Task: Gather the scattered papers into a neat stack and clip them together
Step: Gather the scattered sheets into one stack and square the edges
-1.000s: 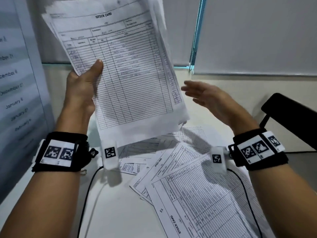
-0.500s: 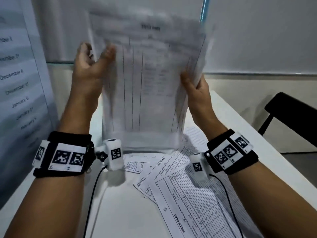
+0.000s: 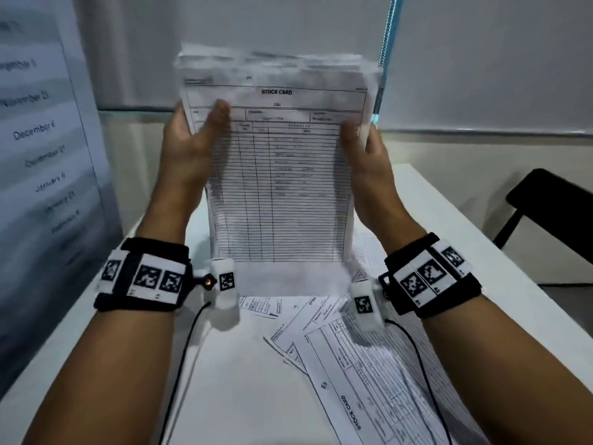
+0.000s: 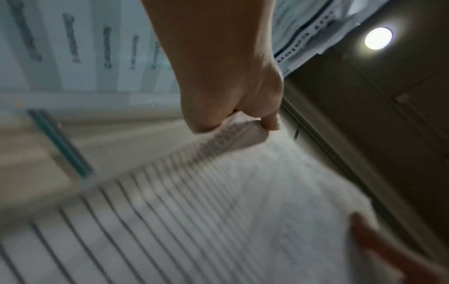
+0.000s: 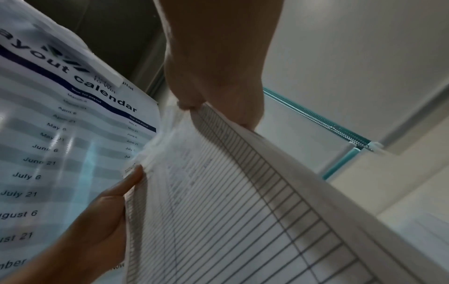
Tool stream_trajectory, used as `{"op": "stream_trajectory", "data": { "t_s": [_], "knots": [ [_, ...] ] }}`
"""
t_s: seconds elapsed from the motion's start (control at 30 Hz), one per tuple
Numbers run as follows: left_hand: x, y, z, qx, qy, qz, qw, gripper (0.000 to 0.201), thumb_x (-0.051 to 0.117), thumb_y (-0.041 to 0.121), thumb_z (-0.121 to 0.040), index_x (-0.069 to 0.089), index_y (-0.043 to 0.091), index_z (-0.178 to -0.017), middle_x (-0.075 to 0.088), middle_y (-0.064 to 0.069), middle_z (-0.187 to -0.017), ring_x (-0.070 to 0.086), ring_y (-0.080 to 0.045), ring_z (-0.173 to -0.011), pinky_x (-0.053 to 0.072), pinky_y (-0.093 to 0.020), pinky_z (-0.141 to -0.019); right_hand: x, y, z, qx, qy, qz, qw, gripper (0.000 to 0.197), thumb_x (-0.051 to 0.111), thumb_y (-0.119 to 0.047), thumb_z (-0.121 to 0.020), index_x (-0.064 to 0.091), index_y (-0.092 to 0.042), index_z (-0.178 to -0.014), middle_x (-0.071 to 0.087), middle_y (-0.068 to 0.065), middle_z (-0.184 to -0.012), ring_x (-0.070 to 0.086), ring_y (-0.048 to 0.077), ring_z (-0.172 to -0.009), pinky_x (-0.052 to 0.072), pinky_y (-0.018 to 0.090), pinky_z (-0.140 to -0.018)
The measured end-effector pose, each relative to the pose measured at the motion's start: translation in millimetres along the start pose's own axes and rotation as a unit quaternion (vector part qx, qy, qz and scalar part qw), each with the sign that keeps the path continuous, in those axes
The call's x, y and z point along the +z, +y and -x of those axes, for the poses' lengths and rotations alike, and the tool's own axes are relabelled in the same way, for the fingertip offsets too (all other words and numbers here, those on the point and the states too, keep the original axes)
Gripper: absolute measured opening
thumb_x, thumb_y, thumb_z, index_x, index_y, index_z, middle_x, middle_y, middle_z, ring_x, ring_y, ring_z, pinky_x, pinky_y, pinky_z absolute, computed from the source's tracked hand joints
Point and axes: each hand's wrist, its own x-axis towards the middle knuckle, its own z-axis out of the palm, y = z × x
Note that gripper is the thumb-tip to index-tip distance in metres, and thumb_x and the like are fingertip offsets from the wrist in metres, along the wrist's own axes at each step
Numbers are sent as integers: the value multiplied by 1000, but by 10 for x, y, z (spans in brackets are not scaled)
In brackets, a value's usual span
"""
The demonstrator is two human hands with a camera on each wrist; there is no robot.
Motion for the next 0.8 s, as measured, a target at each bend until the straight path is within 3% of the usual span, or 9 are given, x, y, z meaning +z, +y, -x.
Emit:
{"op": "stream_trajectory", "data": {
  "t_s": [0.1, 0.17, 0.23, 0.3, 0.4, 0.5, 0.57, 0.7, 0.8],
  "knots": [
    [36, 16, -49, 51, 5, 45, 998, 22, 69, 23, -97, 60, 11, -113, 75, 1, -104, 73, -18, -98, 59, -37, -89, -47, -19, -14, -35, 8, 1, 999, 12, 64, -27, -98, 65, -19, -106, 75, 3, -104, 72, 19, -99, 58, 44, -92],
    [-50, 22, -113, 64, -54, 112, 990, 22, 66, 17, -98, 54, 12, -115, 72, -2, -108, 69, -22, -102, 56, -44, -96, -85, -98, -36, -87, 35, -22, 995, 8, 62, -16, -99, 63, -21, -104, 73, -3, -100, 71, 11, -94, 58, 31, -85],
    [-117, -22, -94, 34, -130, 94, 986, 29, 70, 13, -95, 56, 11, -120, 75, 3, -111, 70, -17, -106, 55, -37, -98, -115, -137, -51, -116, 59, -59, 990, 12, 60, -12, -100, 63, -20, -107, 73, -5, -100, 71, 9, -95, 57, 28, -85],
    [-109, -125, -31, -16, -168, 22, 985, 31, 81, 18, -84, 69, 15, -113, 78, 6, -105, 72, -13, -101, 56, -31, -95, -151, -134, -60, -111, 65, -61, 990, 11, 60, -15, -100, 62, -18, -110, 74, -1, -106, 72, 15, -102, 58, 34, -89],
    [-63, -215, -21, -23, -129, -54, 990, 21, 79, 15, -86, 76, 14, -107, 80, 10, -92, 73, -10, -87, 58, -30, -85, -275, -106, -120, -55, 40, 14, 998, 21, 62, -31, -99, 60, -16, -113, 73, 3, -112, 72, 17, -103, 58, 39, -93],
    [-88, -191, -75, 6, -75, -79, 994, 6, 80, 18, -86, 77, 21, -90, 78, 18, -78, 71, -1, -74, 58, -26, -74, -534, -37, -117, 58, 11, 175, 983, 45, 67, -50, -91, 55, -15, -117, 71, 0, -96, 70, 16, -83, 58, 38, -75],
    [-156, -155, -122, 25, -43, -85, 995, 7, 78, 19, -87, 74, 24, -89, 75, 24, -74, 68, 5, -72, 57, -23, -74, -772, 39, 1, 104, -101, 326, 934, 40, 71, -48, -88, 58, -18, -110, 73, 1, -85, 70, 23, -75, 56, 41, -69],
    [-310, -65, -212, 51, 26, -64, 996, 14, 84, 41, -80, 78, 29, -85, 77, 19, -83, 72, -6, -84, 61, -33, -81, -995, 119, 520, 138, -465, 473, 735, 27, 77, -45, -82, 69, -33, -105, 72, -13, -99, 68, 5, -91, 56, 34, -84],
    [-321, -15, -187, 62, 22, -60, 996, 7, 83, 45, -79, 80, 40, -83, 78, 17, -85, 72, -9, -85, 62, -38, -82, -887, 307, 869, 146, -522, 501, 675, 54, 84, -49, -73, 61, -34, -120, 58, -15, -116, 60, 7, -104, 53, 32, -89]
  ]
}}
